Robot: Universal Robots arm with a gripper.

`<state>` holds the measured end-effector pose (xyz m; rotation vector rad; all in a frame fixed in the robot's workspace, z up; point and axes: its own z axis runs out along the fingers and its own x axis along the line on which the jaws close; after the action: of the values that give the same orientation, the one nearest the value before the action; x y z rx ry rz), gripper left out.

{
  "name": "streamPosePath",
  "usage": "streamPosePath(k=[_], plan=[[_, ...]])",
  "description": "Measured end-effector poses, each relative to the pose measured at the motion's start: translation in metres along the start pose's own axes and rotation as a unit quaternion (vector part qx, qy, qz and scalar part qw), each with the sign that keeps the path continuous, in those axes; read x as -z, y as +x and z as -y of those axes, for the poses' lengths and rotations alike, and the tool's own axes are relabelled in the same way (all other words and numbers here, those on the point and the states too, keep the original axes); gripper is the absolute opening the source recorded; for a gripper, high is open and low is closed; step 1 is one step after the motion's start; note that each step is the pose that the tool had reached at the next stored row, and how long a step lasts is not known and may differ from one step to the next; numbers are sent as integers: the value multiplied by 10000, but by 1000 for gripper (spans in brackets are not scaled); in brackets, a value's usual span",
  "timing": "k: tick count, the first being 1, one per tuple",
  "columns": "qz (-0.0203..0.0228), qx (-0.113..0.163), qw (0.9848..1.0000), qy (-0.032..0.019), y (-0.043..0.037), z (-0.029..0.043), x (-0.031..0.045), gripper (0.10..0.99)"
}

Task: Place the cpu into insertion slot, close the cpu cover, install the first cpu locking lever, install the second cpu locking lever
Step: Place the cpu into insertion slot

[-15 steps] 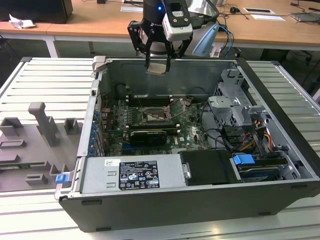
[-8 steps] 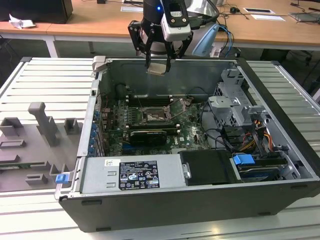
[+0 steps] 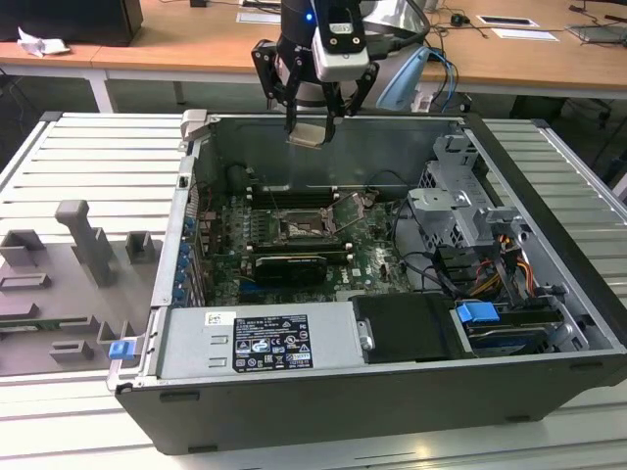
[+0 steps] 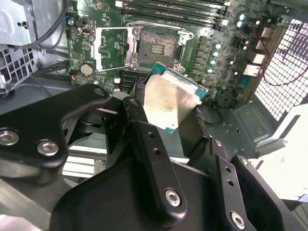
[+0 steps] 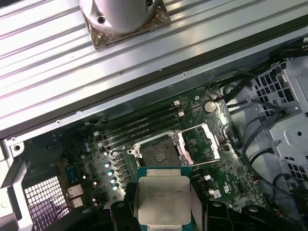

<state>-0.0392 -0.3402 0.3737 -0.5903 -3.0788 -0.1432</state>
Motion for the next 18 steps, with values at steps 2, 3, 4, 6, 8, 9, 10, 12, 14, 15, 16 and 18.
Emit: streamPosePath(k=[2,3,4,6,8,9,10,12,14,15,16,18], plan=[[5,-51,10000,-1,0,0,-1,529],[7,-79,10000,-2,0,0,-2,529],[9,-103,9999,-2,0,0,-3,529],[18,-202,9998,-4,0,1,-6,529],[26,-289,9996,-6,0,1,-8,529],[30,-331,9994,-7,0,1,-8,529],[34,-384,9993,-8,0,1,-10,529],[39,-440,9990,-9,0,1,-11,529],[49,-547,9985,-11,0,1,-13,529],[55,-609,9981,-13,0,1,-14,529],[57,-638,9979,-13,0,1,-14,529],[63,-710,9975,-15,0,1,-14,529]])
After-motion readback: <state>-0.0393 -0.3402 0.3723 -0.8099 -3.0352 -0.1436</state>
